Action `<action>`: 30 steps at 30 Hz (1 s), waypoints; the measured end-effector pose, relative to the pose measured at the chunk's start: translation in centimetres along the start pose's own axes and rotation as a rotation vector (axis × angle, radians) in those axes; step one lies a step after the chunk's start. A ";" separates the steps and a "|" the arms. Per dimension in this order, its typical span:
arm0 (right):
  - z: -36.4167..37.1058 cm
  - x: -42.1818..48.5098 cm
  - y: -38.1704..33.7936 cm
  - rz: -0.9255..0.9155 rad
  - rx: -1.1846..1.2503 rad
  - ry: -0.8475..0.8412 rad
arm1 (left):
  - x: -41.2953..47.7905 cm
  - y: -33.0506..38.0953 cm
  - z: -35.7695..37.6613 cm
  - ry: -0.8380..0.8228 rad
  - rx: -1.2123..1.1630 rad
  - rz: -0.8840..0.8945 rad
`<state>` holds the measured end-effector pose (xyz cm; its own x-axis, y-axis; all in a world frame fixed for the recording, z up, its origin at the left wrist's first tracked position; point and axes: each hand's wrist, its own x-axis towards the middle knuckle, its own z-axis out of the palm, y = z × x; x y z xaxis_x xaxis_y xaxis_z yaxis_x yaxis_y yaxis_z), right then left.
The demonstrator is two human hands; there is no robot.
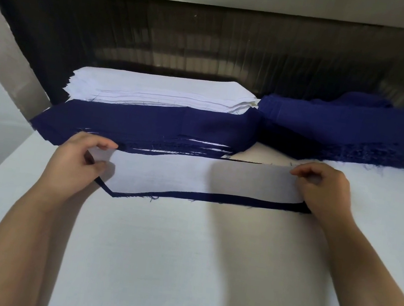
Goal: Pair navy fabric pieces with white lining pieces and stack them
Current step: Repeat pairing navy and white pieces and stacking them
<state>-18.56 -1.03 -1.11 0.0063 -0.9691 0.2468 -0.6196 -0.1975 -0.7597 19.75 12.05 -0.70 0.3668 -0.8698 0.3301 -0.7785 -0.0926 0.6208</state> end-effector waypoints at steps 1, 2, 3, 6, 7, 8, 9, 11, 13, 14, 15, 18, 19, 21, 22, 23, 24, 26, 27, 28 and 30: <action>0.0 0.0 0.0 -0.006 0.001 0.004 | 0.0 0.0 0.0 -0.006 -0.003 -0.004; 0.0 0.0 0.0 -0.013 0.003 0.004 | 0.0 -0.1 0.0 -0.009 -0.007 -0.007; 0.0 0.0 0.0 -0.022 0.004 0.000 | 0.0 -0.2 0.0 -0.011 -0.011 -0.011; -0.1 -0.1 0.0 -0.047 0.003 0.001 | 0.0 -0.3 0.0 -0.003 -0.026 -0.014; -0.1 -0.1 0.0 -0.051 0.002 0.003 | 0.0 -0.4 0.0 -0.002 -0.032 -0.013; -0.1 -0.1 0.0 -0.054 0.003 0.005 | 0.0 -0.3 0.0 -0.003 -0.039 -0.012; -0.1 -0.1 0.0 -0.054 0.007 0.005 | 0.0 -0.3 0.0 -0.008 -0.045 -0.008; 0.0 -0.1 0.0 -0.052 0.011 0.007 | -0.1 -0.3 0.0 -0.023 -0.048 0.004; 0.0 -0.1 0.0 -0.054 0.013 0.015 | -0.1 -0.2 -0.1 -0.039 -0.044 0.010; 0.0 -0.1 0.0 -0.052 0.016 0.020 | -0.1 -0.2 -0.1 -0.045 -0.043 0.010; 0.0 -0.1 0.0 -0.048 0.018 0.023 | -0.1 -0.2 -0.2 -0.049 -0.043 0.008; 0.0 0.0 0.0 -0.026 0.011 0.019 | -0.2 0.1 -0.3 -0.058 -0.053 0.008; 0.0 0.0 0.1 -0.021 0.012 0.017 | -0.2 0.2 -0.3 -0.063 -0.057 0.011; 0.0 0.1 0.1 -0.006 0.010 0.009 | -0.3 0.4 -0.4 -0.079 -0.061 0.020; 0.0 0.1 0.1 0.006 0.002 0.003 | -0.3 0.5 -0.4 -0.087 -0.063 0.025; 0.0 0.1 0.1 0.017 -0.010 -0.004 | -0.3 0.5 -0.4 -0.094 -0.065 0.029; 0.0 0.1 0.1 0.026 -0.019 -0.010 | -0.3 0.5 -0.4 -0.098 -0.067 0.032; 0.0 0.2 0.1 0.034 -0.027 -0.014 | -0.4 0.6 -0.4 -0.099 -0.068 0.037; 0.0 0.1 0.1 0.033 -0.026 -0.014 | -0.4 0.6 -0.4 -0.099 -0.065 0.041; 0.0 0.1 0.1 0.032 -0.025 -0.013 | -0.4 0.6 -0.4 -0.099 -0.061 0.045; -0.1 0.1 0.1 0.032 -0.024 -0.008 | -0.3 0.7 -0.4 -0.100 -0.052 0.049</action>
<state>-18.69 -1.16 -1.10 -0.0074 -0.9759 0.2181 -0.6384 -0.1633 -0.7522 19.33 12.48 -0.11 0.2743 -0.9167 0.2905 -0.7660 -0.0257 0.6424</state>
